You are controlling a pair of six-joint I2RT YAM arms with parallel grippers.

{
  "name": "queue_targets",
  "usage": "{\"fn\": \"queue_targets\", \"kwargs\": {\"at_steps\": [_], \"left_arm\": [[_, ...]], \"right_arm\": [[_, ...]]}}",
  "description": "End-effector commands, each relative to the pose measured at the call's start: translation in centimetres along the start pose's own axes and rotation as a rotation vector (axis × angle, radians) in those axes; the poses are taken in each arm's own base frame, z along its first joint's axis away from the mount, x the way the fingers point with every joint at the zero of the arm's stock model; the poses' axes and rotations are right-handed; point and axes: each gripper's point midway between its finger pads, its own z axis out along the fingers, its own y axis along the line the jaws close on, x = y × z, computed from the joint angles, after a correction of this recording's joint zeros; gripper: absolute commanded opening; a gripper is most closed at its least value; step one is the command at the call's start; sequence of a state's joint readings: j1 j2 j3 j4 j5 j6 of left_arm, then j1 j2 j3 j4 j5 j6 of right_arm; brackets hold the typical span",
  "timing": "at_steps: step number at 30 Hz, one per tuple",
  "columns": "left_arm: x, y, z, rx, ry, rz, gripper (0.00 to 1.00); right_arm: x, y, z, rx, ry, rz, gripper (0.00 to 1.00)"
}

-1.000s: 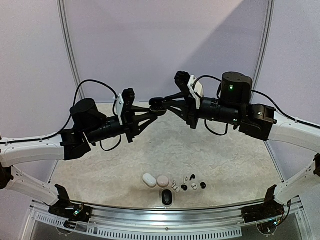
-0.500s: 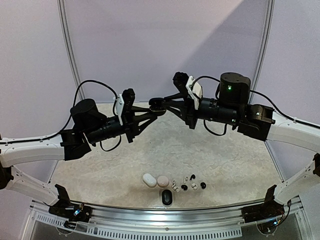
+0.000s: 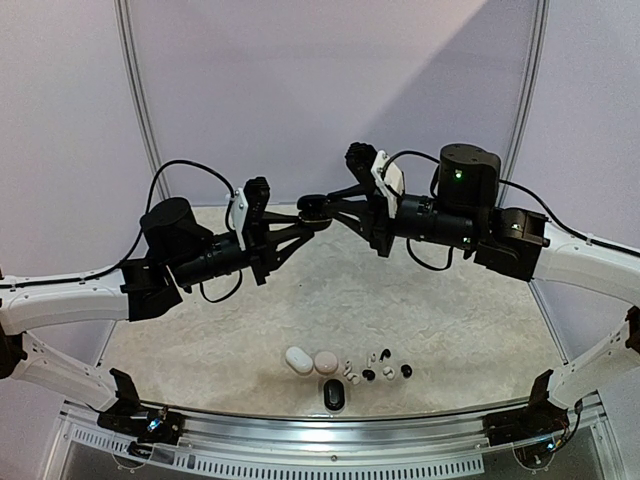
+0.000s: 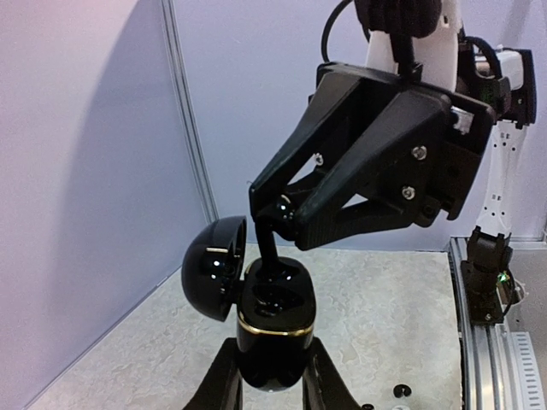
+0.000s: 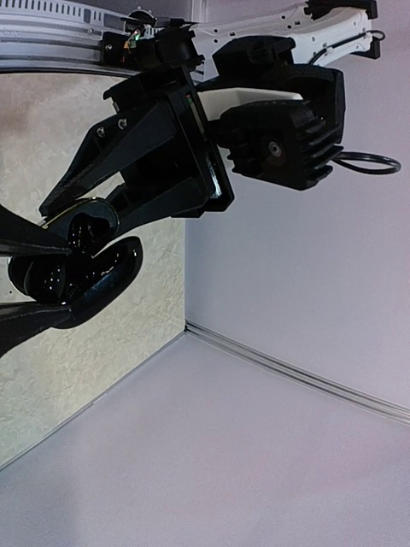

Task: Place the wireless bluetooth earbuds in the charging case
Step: Insert the right earbud into the right side groove of the charging case.

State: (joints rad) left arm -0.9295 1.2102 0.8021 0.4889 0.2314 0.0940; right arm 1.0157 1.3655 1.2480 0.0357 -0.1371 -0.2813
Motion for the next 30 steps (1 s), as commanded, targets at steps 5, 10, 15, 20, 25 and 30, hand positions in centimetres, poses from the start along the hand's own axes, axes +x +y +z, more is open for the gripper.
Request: {"fn": "queue_targets", "kwargs": {"at_steps": [5, 10, 15, 20, 25, 30], "left_arm": [[-2.41, -1.14, -0.7, 0.034, -0.088, 0.033, 0.0], [-2.45, -1.12, -0.73, 0.033, -0.091, 0.032, 0.0], [-2.4, -1.07, -0.69, 0.03, -0.091, 0.032, 0.0], [-2.35, -0.97, -0.74, 0.023, -0.09, 0.025, 0.0], [-2.43, -0.99, -0.74, 0.024, -0.093, 0.017, 0.0], [-2.43, -0.95, -0.75, 0.023, -0.093, 0.019, 0.0]], "right_arm": [[1.61, 0.17, 1.01, -0.009, 0.052, 0.032, 0.14], [1.57, 0.23, 1.08, -0.011, 0.054, 0.033, 0.14], [1.59, 0.25, 1.1, -0.013, 0.054, 0.034, 0.16], [1.59, 0.23, 1.09, -0.013, 0.054, 0.035, 0.17], [1.53, 0.18, 1.05, -0.011, 0.053, 0.036, 0.17], [1.56, 0.23, 1.16, -0.015, 0.053, 0.036, 0.17]]}}
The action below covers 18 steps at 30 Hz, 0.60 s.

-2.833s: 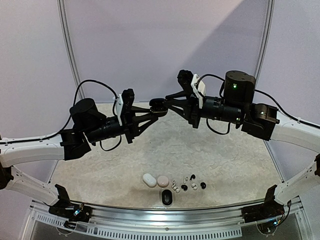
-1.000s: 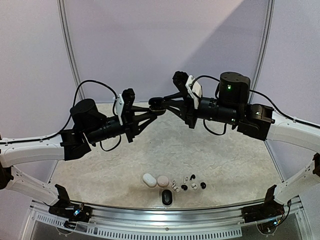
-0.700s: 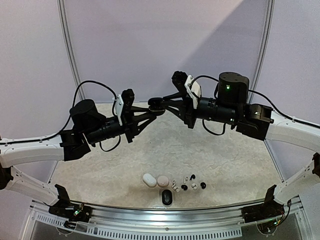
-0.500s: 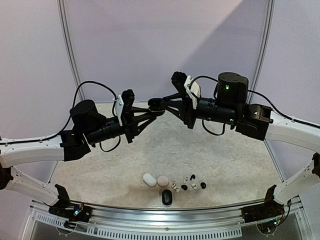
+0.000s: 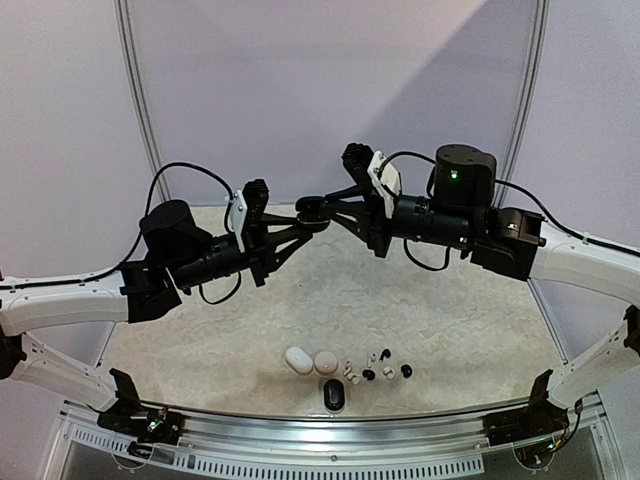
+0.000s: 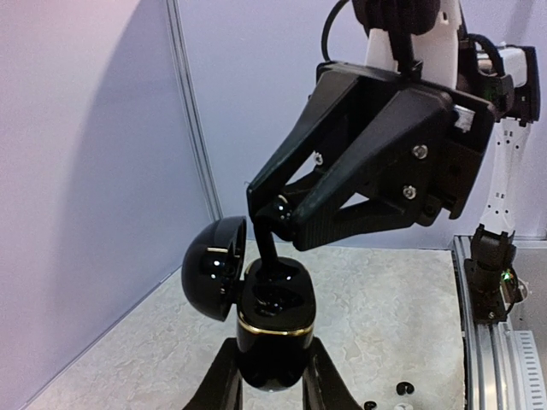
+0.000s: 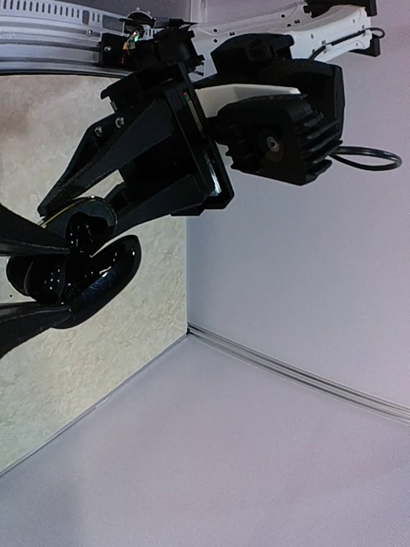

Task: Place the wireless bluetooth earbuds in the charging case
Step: Insert the right earbud into the right side groove of the charging case.

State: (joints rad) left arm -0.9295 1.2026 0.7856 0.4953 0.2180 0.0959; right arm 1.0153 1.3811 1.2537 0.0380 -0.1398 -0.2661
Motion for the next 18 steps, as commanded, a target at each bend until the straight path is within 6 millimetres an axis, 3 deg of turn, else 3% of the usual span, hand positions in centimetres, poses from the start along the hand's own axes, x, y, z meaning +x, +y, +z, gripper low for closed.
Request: {"fn": "queue_targets", "kwargs": {"at_steps": [1, 18], "left_arm": [[-2.8, -1.01, -0.54, 0.033, -0.098, 0.017, 0.0], [-2.81, -0.83, -0.6, 0.024, -0.098, 0.012, 0.0]], "right_arm": [[1.25, 0.16, 0.74, -0.011, 0.047, 0.02, 0.17], [1.32, 0.29, 0.99, -0.018, 0.048, 0.02, 0.19]]}}
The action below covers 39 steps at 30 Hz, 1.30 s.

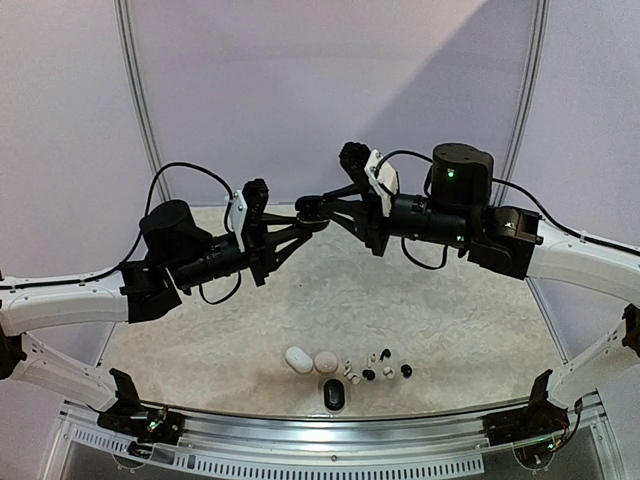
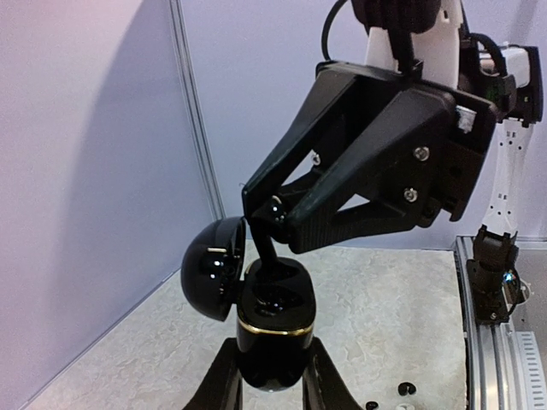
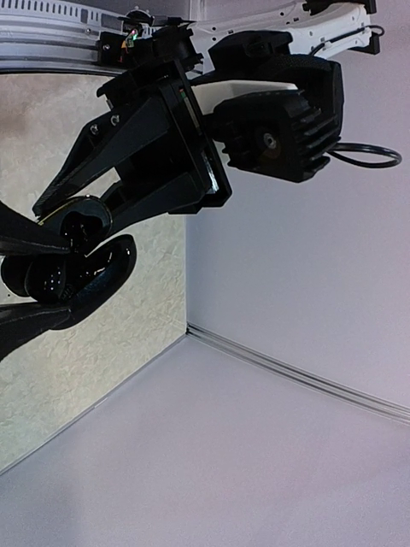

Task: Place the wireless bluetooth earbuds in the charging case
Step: Insert the right earbud into the right side groove of the charging case.

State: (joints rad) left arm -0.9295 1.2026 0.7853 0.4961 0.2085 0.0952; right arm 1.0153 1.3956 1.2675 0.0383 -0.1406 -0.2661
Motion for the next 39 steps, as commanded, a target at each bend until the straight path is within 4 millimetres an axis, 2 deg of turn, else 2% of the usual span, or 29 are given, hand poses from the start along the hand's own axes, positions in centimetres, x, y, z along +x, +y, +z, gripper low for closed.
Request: {"fn": "queue_targets", "kwargs": {"at_steps": [1, 5, 29, 39], "left_arm": [[-2.81, -0.97, -0.6, 0.032, -0.098, 0.012, 0.0], [-2.69, -0.84, -0.6, 0.024, -0.095, 0.01, 0.0], [-2.59, -0.87, -0.52, 0.029, -0.093, 0.008, 0.0], [-2.5, -0.98, -0.44, 0.035, -0.091, 0.008, 0.0]], "right_arm": [[1.42, 0.38, 0.65, -0.018, 0.049, 0.02, 0.19], [2.12, 0.46, 0.59, -0.021, 0.077, 0.026, 0.21], [2.13, 0.36, 0.63, -0.014, 0.077, 0.033, 0.24], [1.77, 0.07, 0.73, -0.002, 0.069, 0.038, 0.2]]}}
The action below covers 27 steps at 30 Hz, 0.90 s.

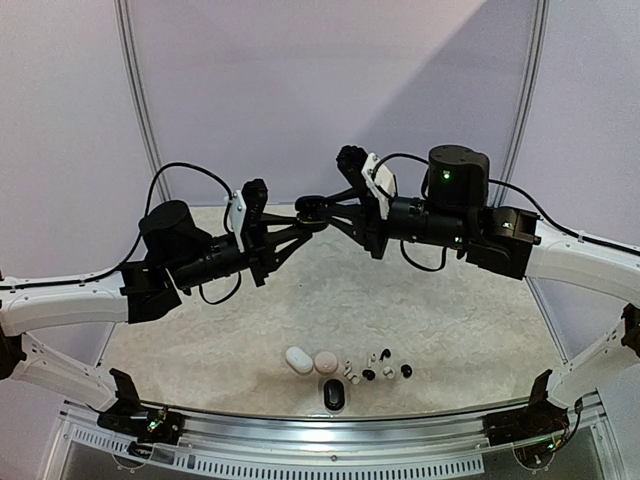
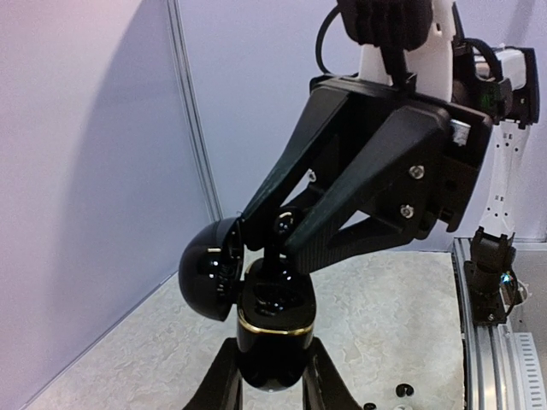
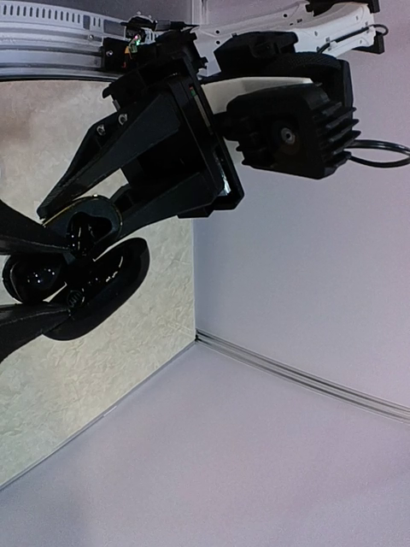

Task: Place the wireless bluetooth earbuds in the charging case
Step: Insert the right earbud into the right side groove of the charging case.

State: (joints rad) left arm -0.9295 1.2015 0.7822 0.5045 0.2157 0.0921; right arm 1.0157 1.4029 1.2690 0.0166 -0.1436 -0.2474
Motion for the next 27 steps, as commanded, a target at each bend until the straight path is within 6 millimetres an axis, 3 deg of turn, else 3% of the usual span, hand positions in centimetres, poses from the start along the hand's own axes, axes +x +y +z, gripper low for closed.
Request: {"fn": "queue_targets", "kwargs": {"at_steps": [1, 27], "left_arm": [[-2.4, -0.9, -0.4, 0.03, -0.084, 0.01, 0.0], [-2.6, -0.8, -0.3, 0.027, -0.095, -0.007, 0.0]], "right_arm": [[0.9, -0.3, 0.5, 0.011, 0.044, 0.017, 0.21], [2.0, -1.2, 1.3, 0.054, 0.124, 0.049, 0.31]]}}
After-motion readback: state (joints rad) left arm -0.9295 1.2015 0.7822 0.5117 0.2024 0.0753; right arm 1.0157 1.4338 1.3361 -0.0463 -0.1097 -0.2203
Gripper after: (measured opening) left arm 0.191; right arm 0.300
